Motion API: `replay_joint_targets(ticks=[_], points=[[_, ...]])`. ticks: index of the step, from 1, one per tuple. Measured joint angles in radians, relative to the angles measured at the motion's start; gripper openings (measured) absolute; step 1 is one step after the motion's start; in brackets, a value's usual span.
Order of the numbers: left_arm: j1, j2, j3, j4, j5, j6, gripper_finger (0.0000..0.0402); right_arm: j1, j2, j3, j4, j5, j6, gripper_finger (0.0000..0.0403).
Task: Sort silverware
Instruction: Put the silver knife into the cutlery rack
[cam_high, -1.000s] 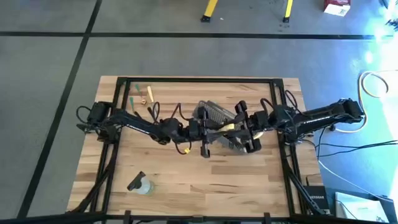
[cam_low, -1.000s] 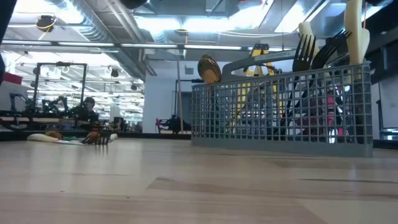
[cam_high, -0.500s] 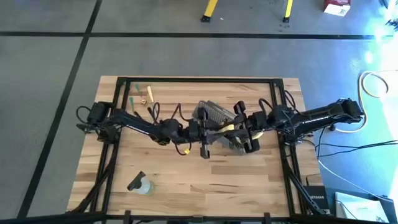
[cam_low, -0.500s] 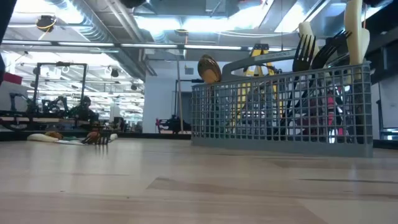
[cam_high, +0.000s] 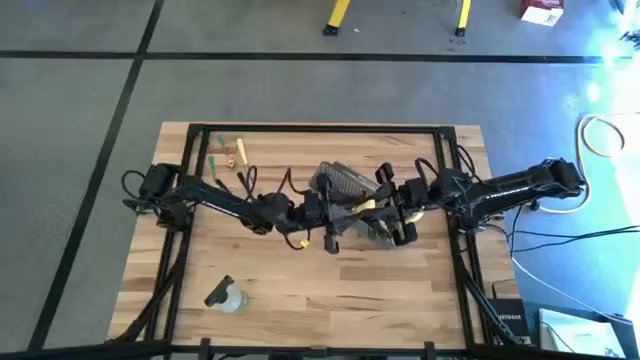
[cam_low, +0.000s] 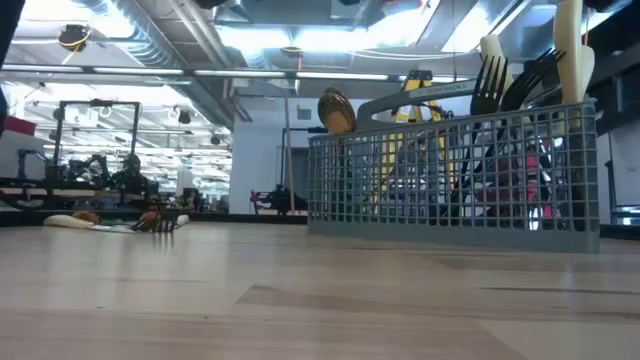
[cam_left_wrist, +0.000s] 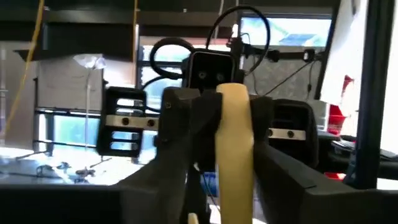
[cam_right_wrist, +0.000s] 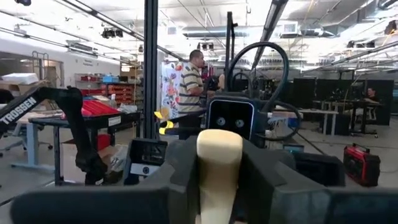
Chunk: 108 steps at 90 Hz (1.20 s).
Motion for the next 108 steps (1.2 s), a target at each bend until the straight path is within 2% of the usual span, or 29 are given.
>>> replay_joint_targets(ticks=[16,28,50,78,98,108], points=[[-0.017,-0.018,0.000,0.007,-0.014,0.033,0.0258,0.003,-0.098,0.001,-0.041,-0.010,0.002,0.0062],[-0.029,-0.032,0.000,0.006,-0.008,0.045,0.0290,0.003,-0.203,0.002,-0.152,0.007,0.026,0.0062],[-0.053,-0.033,0.000,0.001,-0.004,0.101,0.0296,0.002,-0.396,0.132,-0.626,0.119,0.066,0.0062],[-0.053,-0.034,0.000,-0.057,-0.004,0.085,0.0297,0.001,-0.405,0.386,-1.134,0.081,0.157,0.0062],[-0.053,-0.034,0.000,-0.073,-0.007,0.099,0.0297,0.001,-0.386,0.406,-1.257,0.043,0.230,0.0062],[-0.053,-0.034,0.000,-0.073,-0.007,0.104,0.0297,0.001,-0.375,0.404,-1.312,0.054,0.200,0.0062]])
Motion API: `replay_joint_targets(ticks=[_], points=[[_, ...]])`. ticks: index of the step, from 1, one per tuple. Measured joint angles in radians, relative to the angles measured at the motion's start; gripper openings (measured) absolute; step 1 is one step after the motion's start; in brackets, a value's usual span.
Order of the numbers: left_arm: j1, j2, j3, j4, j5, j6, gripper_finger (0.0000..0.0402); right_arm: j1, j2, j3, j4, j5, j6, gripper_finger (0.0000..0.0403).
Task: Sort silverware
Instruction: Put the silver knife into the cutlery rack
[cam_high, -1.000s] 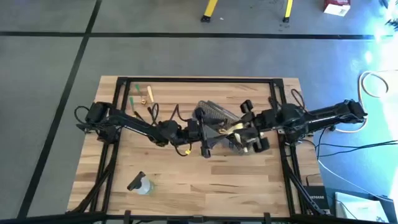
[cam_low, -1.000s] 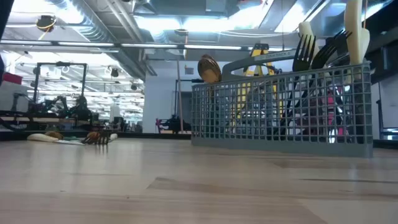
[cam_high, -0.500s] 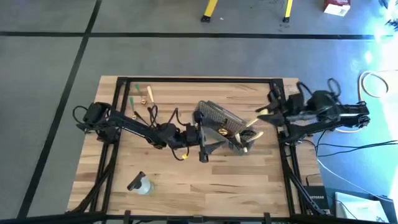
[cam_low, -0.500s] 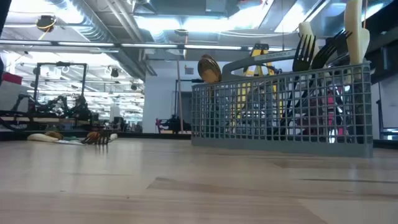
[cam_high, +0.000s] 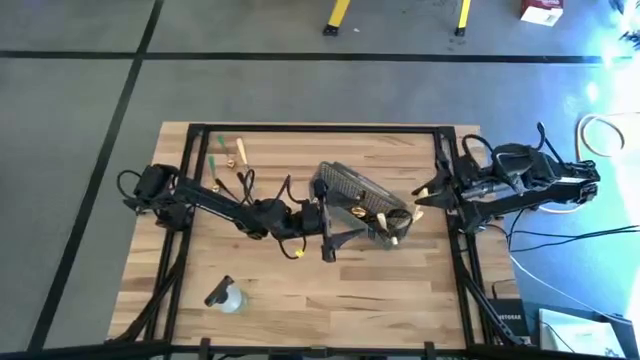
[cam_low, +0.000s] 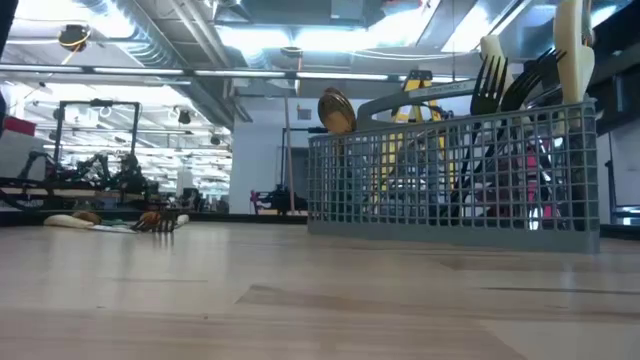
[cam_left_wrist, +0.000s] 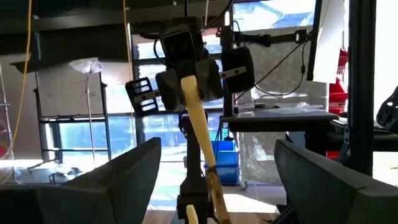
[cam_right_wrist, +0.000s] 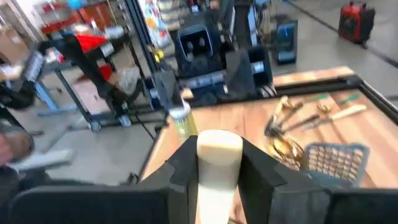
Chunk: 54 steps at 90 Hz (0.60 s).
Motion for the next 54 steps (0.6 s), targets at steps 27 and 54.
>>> replay_joint_targets(ticks=[27,54], points=[[0.001,0.000,0.000,-0.045,-0.014,0.002,0.0297,0.000,0.030,-0.131,0.045,0.085,-0.129,0.0062],[0.002,0.000,0.000,-0.055,-0.269,0.026,0.0297,0.000,-0.012,-0.294,0.119,0.101,-0.171,0.0062]])
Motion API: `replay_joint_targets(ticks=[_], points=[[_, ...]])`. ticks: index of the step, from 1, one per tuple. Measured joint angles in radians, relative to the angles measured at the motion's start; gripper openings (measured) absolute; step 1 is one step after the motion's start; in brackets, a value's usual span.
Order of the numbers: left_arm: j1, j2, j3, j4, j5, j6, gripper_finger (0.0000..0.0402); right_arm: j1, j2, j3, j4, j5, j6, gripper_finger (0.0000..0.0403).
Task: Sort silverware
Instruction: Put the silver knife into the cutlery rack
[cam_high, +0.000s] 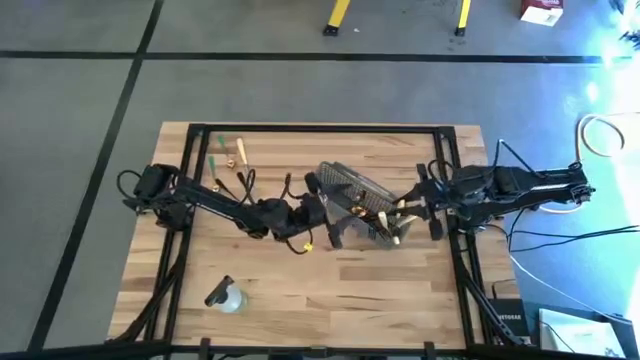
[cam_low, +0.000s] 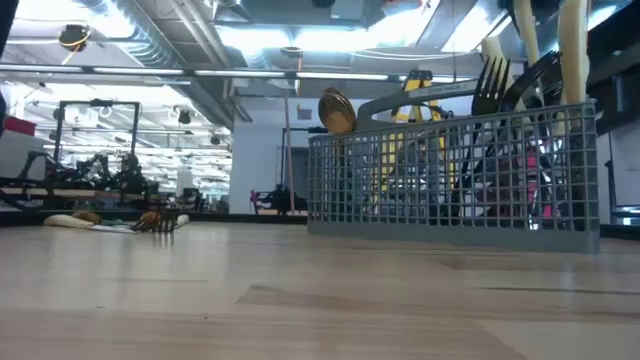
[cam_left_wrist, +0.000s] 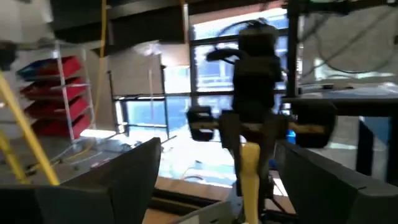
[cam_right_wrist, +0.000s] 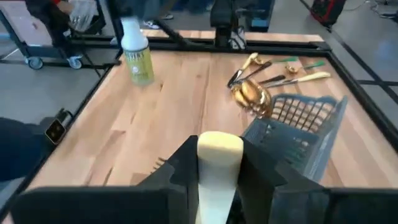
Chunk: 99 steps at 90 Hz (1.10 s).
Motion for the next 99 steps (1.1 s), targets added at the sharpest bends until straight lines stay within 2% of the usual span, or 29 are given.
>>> replay_joint_targets(ticks=[14,24,27,37,44,55,65,75,88,99], points=[[0.001,0.000,0.000,-0.050,-0.001,-0.022,0.0297,0.000,-0.036,-0.102,0.148,0.001,0.000,0.0071],[0.001,0.000,0.000,-0.061,-0.013,-0.023,0.0297,0.000,-0.048,-0.133,0.125,0.012,0.015,0.0087],[0.001,0.000,0.000,-0.063,-0.050,-0.021,0.0297,0.000,-0.052,-0.137,0.096,0.004,0.027,0.0088],[0.002,-0.018,-0.001,-0.081,-0.279,-0.015,0.0297,0.000,-0.070,-0.138,0.035,-0.081,0.073,0.0088],[0.011,-0.041,-0.001,-0.079,-0.363,0.021,0.0297,0.005,-0.085,-0.138,0.017,-0.130,0.109,0.0088],[0.030,-0.075,-0.001,-0.131,-0.378,0.022,0.0297,0.043,-0.099,-0.136,0.019,-0.156,0.119,0.0094],[0.048,-0.120,-0.001,-0.256,-0.379,-0.101,0.0297,0.081,-0.107,-0.136,0.030,-0.173,0.103,0.0112],[0.070,-0.166,-0.001,-0.359,-0.378,-0.166,0.0297,0.094,-0.111,-0.136,0.021,-0.096,0.070,0.0139],[0.081,-0.179,-0.004,-0.465,-0.381,-0.217,0.0297,0.091,-0.109,-0.136,0.021,-0.068,0.032,0.0175],[0.081,-0.199,-0.004,-0.545,-0.467,-0.272,0.0297,0.091,-0.111,-0.136,0.056,-0.073,0.016,0.0199]])
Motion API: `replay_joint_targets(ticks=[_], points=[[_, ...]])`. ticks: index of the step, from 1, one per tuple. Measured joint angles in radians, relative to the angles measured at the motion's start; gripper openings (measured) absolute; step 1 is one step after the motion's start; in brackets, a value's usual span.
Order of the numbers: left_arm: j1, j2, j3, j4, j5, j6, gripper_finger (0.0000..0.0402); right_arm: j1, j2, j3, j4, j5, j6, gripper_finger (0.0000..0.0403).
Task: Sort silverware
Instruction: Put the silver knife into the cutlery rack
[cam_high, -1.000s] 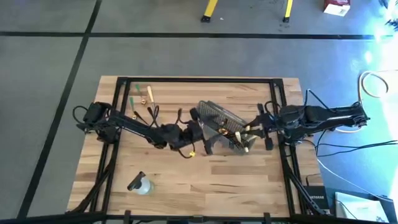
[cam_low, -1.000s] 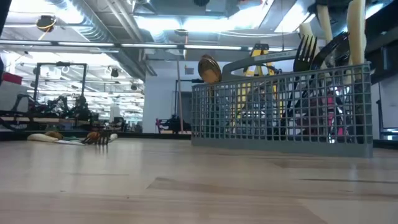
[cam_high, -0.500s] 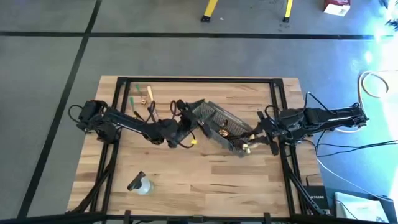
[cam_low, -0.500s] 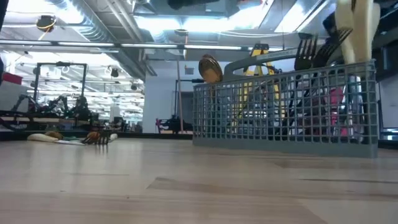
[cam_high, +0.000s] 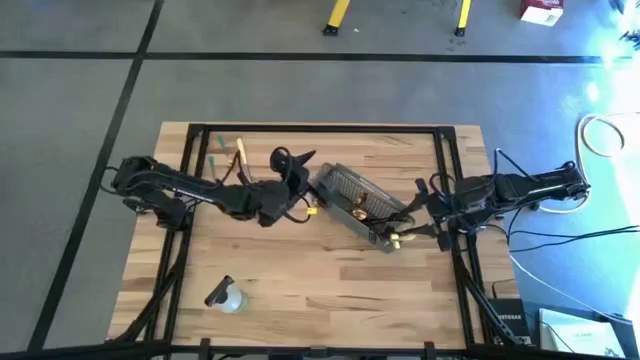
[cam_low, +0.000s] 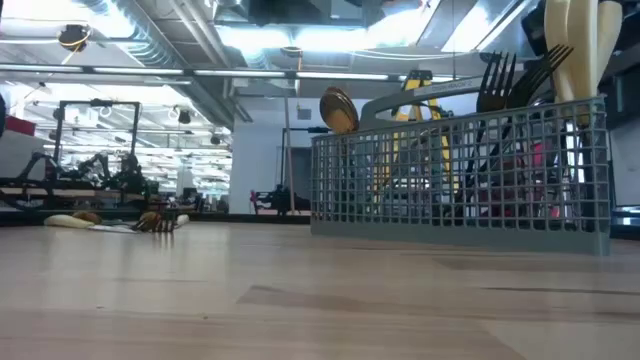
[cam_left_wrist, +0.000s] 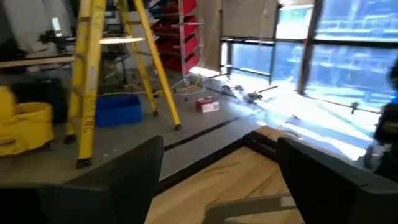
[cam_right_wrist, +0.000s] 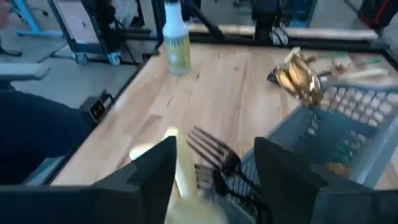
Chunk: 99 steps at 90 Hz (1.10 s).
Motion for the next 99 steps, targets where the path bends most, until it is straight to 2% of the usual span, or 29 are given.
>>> replay_joint_targets(ticks=[7,15,33,44,49,69,76,82,92,99], points=[[0.015,-0.015,0.000,-0.119,-0.095,-0.085,0.0297,0.000,-0.002,0.001,0.055,-0.039,-0.037,0.0210],[0.049,-0.019,0.000,-0.322,-0.180,-0.256,0.0297,0.000,-0.002,0.027,0.108,-0.056,-0.089,0.0219],[0.159,0.005,0.000,-0.794,-0.176,-0.750,0.0297,0.000,0.016,0.073,0.201,-0.040,-0.206,0.0229],[0.222,0.029,-0.004,-1.024,-0.190,-1.043,0.0297,0.000,0.036,0.073,0.230,-0.047,-0.234,0.0230],[0.246,0.044,-0.021,-1.047,-0.217,-1.134,0.0297,0.000,0.052,0.073,0.230,-0.047,-0.235,0.0230],[0.354,0.119,-0.171,-1.019,-0.217,-1.473,0.0297,0.000,0.164,0.073,0.237,-0.073,-0.222,0.0230],[0.401,0.141,-0.198,-1.023,-0.197,-1.539,0.0297,0.000,0.212,0.074,0.268,-0.097,-0.208,0.0230],[0.457,0.142,-0.204,-1.014,-0.151,-1.518,0.0297,0.000,0.253,0.073,0.274,-0.119,-0.208,0.0230],[0.549,0.141,-0.217,-0.976,-0.023,-1.375,0.0297,0.000,0.311,0.073,0.321,-0.127,-0.208,0.0230],[0.582,0.141,-0.231,-0.933,0.019,-1.309,0.0297,0.000,0.346,0.073,0.344,-0.137,-0.209,0.0230]])
